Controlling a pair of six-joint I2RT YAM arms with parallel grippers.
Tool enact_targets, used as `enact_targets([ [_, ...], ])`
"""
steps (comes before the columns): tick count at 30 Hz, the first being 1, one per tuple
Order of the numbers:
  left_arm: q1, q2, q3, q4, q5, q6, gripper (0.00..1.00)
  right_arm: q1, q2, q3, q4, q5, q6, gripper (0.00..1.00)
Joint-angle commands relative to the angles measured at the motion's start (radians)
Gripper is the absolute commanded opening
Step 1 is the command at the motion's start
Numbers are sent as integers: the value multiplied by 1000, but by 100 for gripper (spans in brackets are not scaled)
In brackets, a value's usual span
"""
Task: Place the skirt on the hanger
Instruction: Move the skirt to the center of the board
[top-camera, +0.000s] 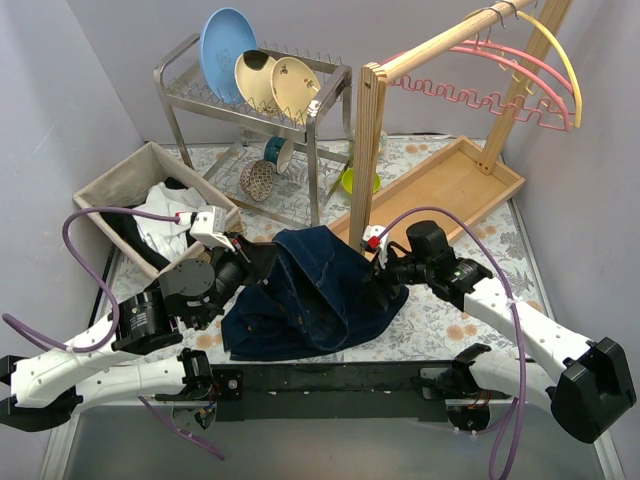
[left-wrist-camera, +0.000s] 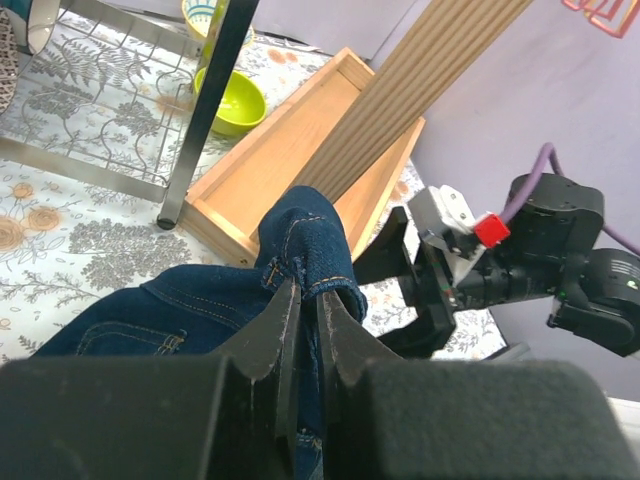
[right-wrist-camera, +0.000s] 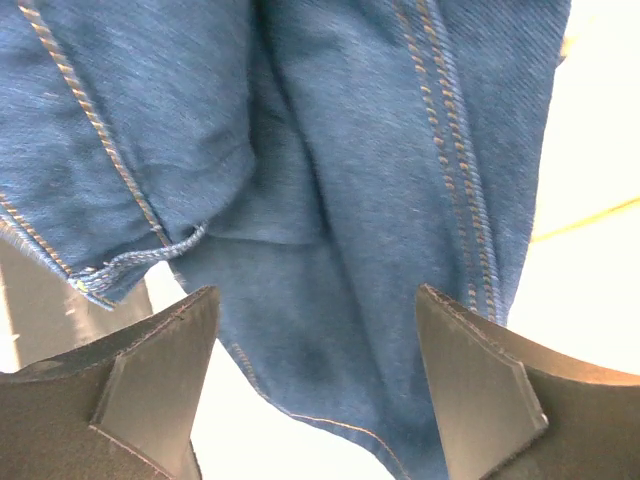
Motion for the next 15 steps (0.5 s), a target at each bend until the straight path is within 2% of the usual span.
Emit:
enact_targets([
  [1, 6, -3, -5, 66, -58, -19, 0, 12, 2, -13, -38, -170, -14, 83],
  [5, 6, 16, 12, 77, -70, -16, 0, 53, 20, 1, -58, -295, -34, 82],
  [9, 6, 37, 12, 92, -82, -19, 0, 102, -3, 49, -87, -355, -60, 88],
  [12, 6, 60, 19, 105, -101, -22, 0, 148, -13, 46, -46, -252, -20, 90],
  [13, 6, 66, 24, 108, -105, -24, 0, 159, -6, 32, -6, -155, 1, 91],
  [15, 4, 79, 33, 128, -113, -21, 0, 162, 14, 26, 24, -82, 56, 91],
])
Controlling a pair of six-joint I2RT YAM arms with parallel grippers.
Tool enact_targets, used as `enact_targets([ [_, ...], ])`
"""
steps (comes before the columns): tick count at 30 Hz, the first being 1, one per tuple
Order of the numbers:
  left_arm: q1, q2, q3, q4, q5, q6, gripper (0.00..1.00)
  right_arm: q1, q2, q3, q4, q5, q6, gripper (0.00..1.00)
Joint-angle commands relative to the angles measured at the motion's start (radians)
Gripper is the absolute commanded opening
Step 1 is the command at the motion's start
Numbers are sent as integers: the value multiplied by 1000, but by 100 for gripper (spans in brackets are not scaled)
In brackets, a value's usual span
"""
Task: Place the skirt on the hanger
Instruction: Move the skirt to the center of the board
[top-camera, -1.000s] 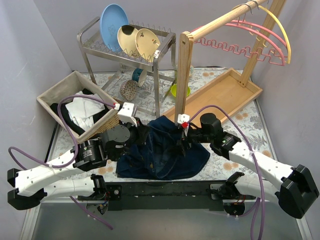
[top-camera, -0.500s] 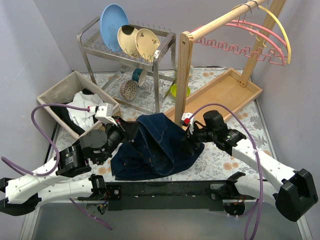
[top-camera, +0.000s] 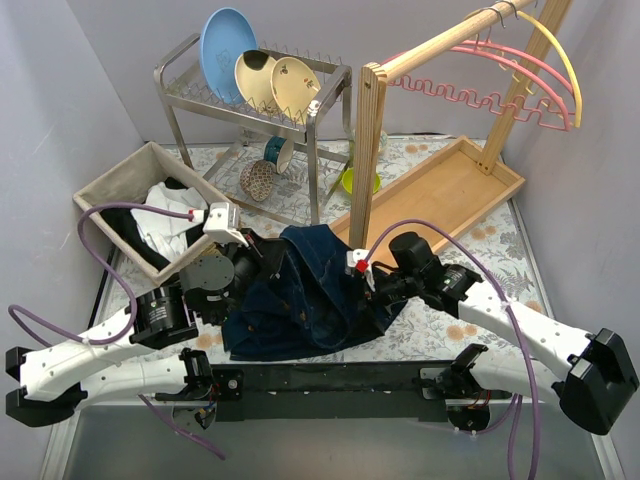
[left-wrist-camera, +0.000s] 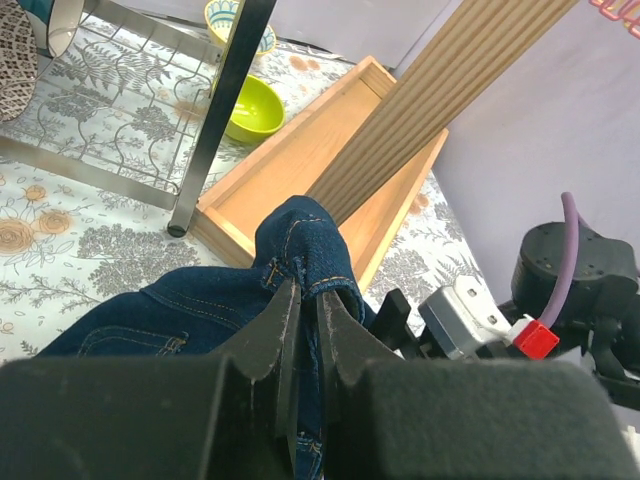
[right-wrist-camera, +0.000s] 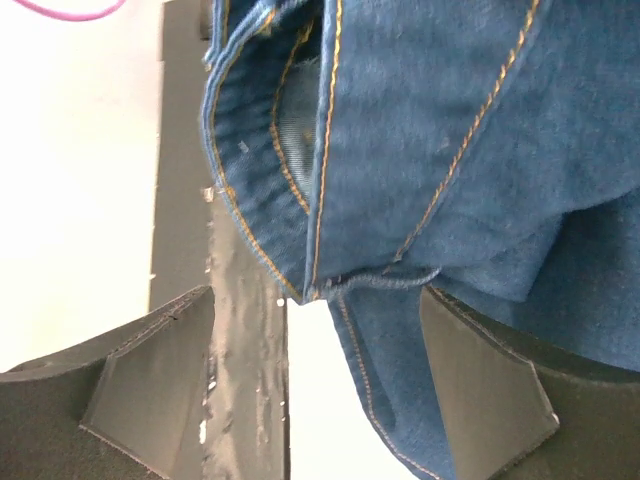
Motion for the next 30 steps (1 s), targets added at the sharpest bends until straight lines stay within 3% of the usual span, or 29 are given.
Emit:
enact_targets([
  [1, 6, 15, 41, 88, -55, -9, 0, 20, 24, 15, 106, 168, 90, 90],
  [5, 6, 21, 53, 114, -57, -1, 0, 49, 44, -5, 190, 213, 140, 86],
  [8, 6, 15, 52, 111, -60, -1, 0, 69, 90, 12, 177, 248, 130, 74],
  [11, 6, -3, 44, 97, -64, -10, 0, 81, 118, 28, 152, 225, 114, 51],
  [12, 4, -10, 43, 92, -70, -12, 0, 83, 118, 38, 123, 225, 104, 35],
  [15, 6, -42, 44, 54, -80, -18, 0, 86, 106, 112, 43, 271, 57, 11],
  [17, 6, -77, 55, 16, -83, -12, 0, 86, 88, 165, -61, 348, 3, 4],
  [21, 6, -155, 81, -17, -20, 62, 0, 84, -13, 323, -230, 458, -110, 1],
  [26, 6, -232, 180, -34, 116, 209, 0, 83, -103, 602, -490, 379, -374, 1],
  [30, 6, -241, 331, -27, 239, 355, 0, 70, -78, 865, -645, 294, -440, 1],
])
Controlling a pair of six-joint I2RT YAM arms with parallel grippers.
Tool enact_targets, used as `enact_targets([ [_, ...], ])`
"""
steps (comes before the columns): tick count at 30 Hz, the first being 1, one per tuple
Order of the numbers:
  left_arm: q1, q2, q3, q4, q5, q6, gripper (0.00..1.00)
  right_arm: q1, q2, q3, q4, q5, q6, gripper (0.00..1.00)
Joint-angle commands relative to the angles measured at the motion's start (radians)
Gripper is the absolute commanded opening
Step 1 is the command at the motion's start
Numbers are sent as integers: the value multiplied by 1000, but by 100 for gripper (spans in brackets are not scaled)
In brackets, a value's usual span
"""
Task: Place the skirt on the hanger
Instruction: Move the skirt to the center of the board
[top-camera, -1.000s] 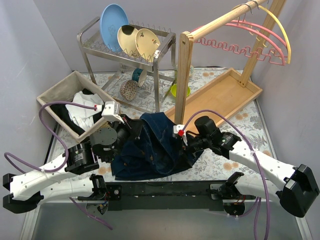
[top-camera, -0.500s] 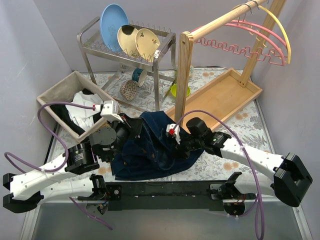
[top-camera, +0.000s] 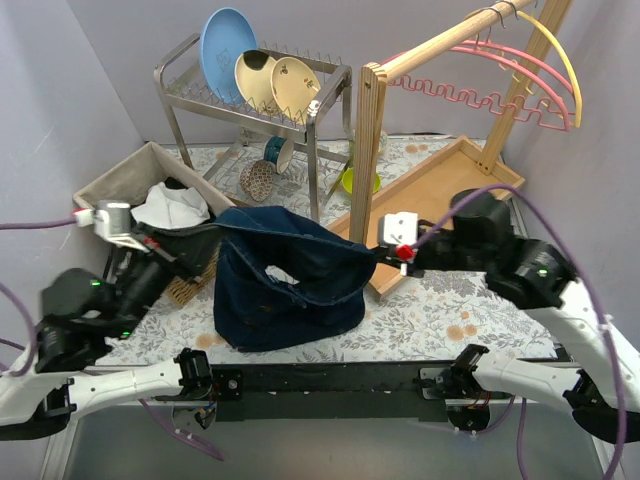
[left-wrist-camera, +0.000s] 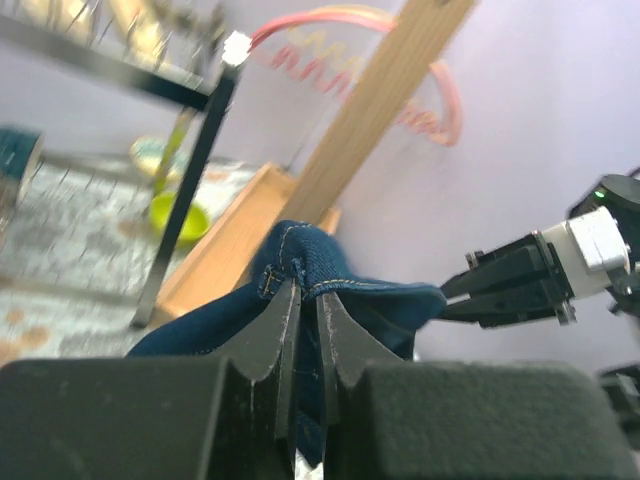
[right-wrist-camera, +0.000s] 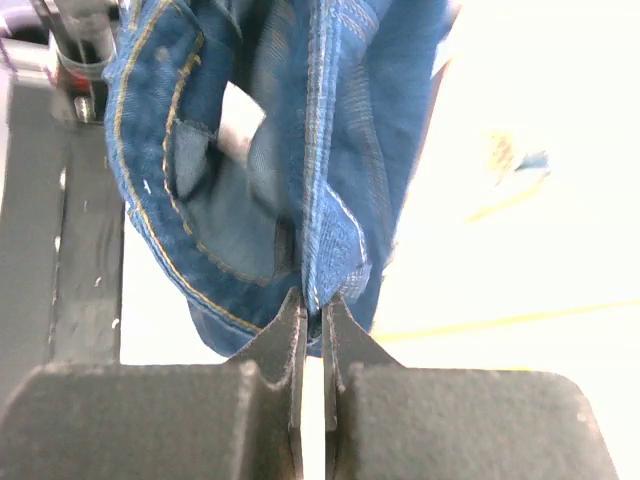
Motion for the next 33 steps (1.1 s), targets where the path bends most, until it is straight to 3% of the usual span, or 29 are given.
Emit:
enact_targets([
  [1, 6, -9, 203, 53, 160, 198, 0, -30, 20, 289, -234, -106, -144, 1],
  [3, 6, 8, 274, 38, 261, 229, 0, -66, 42, 476, -284, -125, -140, 1],
  [6, 7, 33, 362, 22, 368, 245, 0, -156, 28, 607, -239, -131, -95, 1],
  [9, 7, 48, 376, 27, 479, 237, 0, -224, 22, 691, -214, -115, -31, 1],
  [13, 6, 74, 379, 7, 664, 196, 0, -270, -17, 711, -231, -250, -20, 1],
  [16, 12, 65, 364, 1, 728, 142, 0, -302, -49, 730, -241, -281, -22, 1],
  [19, 18, 24, 324, -13, 674, 107, 0, -317, -61, 693, -219, -211, 31, 1],
  [21, 18, 2, 289, -51, 544, 75, 0, -317, -58, 636, -154, -151, 95, 1],
  [26, 17, -25, 126, -105, 201, -23, 0, -316, -31, 228, 56, 58, 202, 1],
  [27, 17, -18, 101, -126, 79, -56, 0, -317, -20, 167, 121, 73, 227, 1],
  [33, 10, 74, -122, -218, -172, -231, 0, -320, 51, -225, 355, 130, 259, 1],
])
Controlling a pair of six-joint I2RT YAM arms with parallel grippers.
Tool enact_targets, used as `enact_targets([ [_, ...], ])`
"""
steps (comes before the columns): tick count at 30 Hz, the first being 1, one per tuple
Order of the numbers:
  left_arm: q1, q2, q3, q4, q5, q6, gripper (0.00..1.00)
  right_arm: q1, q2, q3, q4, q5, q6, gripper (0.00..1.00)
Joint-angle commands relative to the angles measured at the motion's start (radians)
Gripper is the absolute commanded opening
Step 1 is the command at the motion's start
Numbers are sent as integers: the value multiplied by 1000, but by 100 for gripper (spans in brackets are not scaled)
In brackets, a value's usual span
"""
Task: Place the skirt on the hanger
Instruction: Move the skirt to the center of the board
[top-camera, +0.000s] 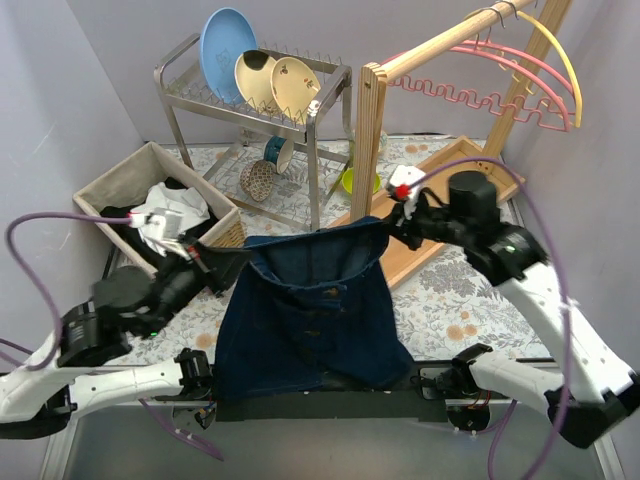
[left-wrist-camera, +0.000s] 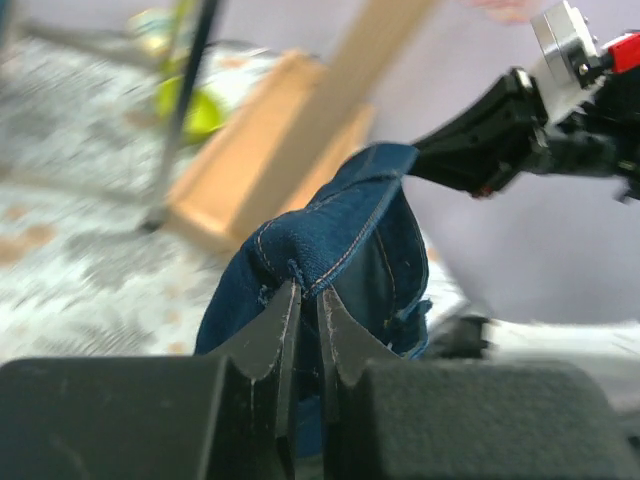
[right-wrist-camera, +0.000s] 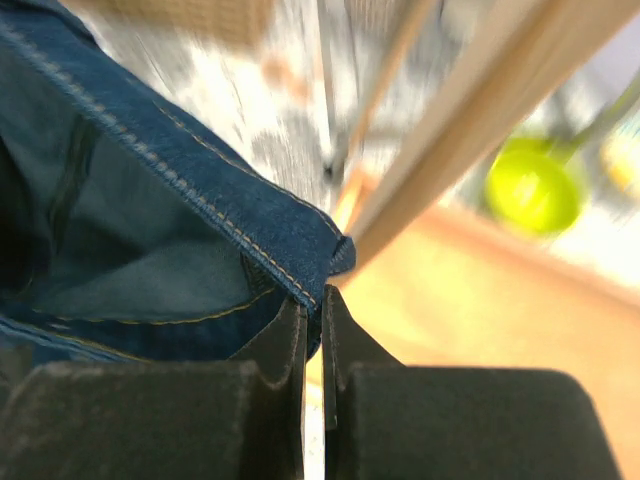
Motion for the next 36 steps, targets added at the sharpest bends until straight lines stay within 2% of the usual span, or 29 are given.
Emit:
enact_targets([
  [1, 4, 72, -124, -70, -364, -159, 0, -19, 20, -183, 260, 149, 49, 1],
  [5, 4, 89, -263, -82, -492, -240, 0, -41, 29, -244, 283, 138, 22, 1],
  [10, 8, 40, -397, -127, -525, -350, 0, -59, 26, -290, 262, 83, -26, 1],
  [17, 8, -19, -446, -139, -440, -392, 0, -65, 61, -286, 176, -23, -93, 1],
  [23, 8, -49, -419, -213, -394, -436, 0, -67, 27, -307, 131, 16, -147, 1],
  [31, 8, -69, -383, -276, -210, -496, 0, -77, -5, -336, 73, 53, -224, 1],
  [36, 7, 4, -336, -335, -52, -553, 0, -76, -20, -344, -79, 34, -404, 1],
])
